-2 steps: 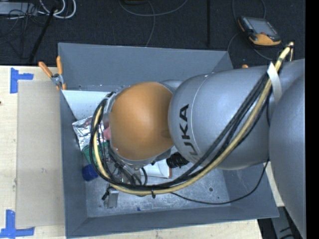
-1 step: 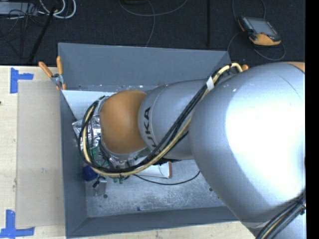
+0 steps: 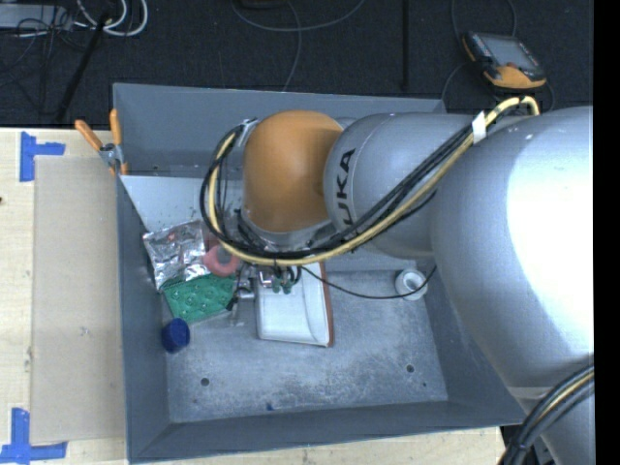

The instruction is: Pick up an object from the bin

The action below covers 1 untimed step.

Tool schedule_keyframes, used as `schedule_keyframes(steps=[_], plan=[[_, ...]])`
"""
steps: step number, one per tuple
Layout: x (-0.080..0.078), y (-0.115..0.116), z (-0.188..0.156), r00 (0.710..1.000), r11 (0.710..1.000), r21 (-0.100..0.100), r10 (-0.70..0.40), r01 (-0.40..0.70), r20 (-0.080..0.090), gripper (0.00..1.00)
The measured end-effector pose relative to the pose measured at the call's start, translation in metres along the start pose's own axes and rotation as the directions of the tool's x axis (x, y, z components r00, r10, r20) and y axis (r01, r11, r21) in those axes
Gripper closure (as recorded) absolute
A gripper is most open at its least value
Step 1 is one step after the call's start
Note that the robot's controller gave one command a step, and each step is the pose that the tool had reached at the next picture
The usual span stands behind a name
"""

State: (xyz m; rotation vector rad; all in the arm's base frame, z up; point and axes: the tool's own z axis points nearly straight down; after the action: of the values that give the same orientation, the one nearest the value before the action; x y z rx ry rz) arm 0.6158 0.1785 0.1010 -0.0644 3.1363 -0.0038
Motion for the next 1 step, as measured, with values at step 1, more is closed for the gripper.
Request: schedule_keyframes(steps=[1], plan=[[0.0025, 0.0331, -0.0046, 0.982, 0.982, -0.004, -0.190, 0.190, -0.002, 0.00]])
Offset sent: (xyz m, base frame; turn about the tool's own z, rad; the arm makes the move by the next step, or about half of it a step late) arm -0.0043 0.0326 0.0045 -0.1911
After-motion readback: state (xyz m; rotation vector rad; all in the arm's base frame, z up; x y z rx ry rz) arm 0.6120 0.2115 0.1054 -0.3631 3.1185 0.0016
